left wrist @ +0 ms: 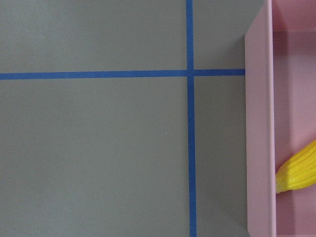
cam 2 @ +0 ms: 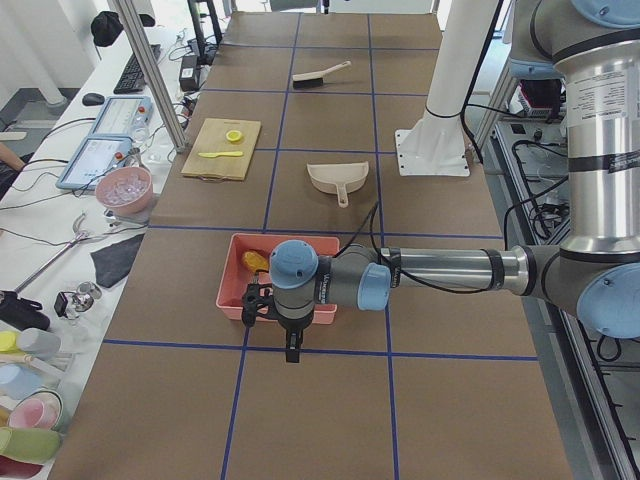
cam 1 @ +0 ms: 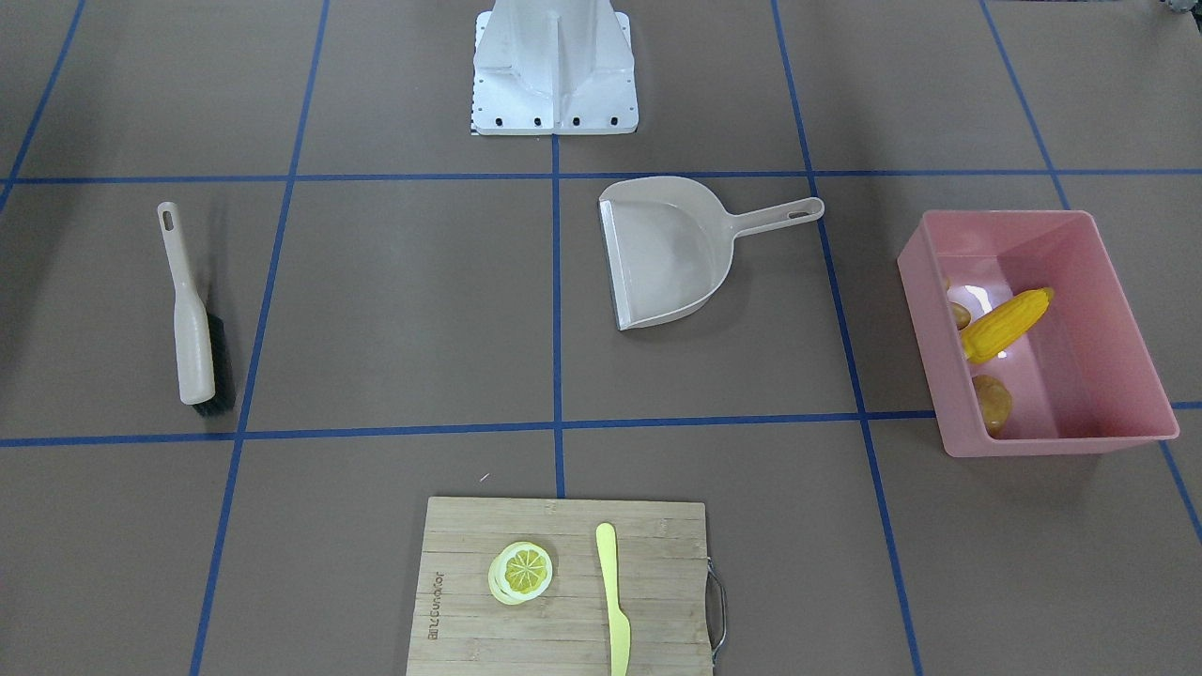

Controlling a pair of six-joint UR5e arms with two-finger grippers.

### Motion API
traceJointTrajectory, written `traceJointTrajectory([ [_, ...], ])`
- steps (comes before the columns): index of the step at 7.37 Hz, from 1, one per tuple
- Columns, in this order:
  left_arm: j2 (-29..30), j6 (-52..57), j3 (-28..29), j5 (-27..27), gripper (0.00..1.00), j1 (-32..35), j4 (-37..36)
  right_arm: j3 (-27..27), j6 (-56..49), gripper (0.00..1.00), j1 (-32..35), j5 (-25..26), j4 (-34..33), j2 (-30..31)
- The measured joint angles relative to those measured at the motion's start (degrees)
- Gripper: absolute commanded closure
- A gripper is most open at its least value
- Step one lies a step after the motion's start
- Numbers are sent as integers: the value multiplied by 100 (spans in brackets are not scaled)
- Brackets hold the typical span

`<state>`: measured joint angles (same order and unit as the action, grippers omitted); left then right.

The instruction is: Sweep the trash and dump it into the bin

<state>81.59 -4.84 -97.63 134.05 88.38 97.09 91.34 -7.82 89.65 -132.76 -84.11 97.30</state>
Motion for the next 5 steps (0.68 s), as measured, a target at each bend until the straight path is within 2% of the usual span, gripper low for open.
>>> traceJointTrajectory([
  [5, -34, 4, -4, 174, 1, 18, -12, -2, 0, 0, 0, -3, 0, 0],
])
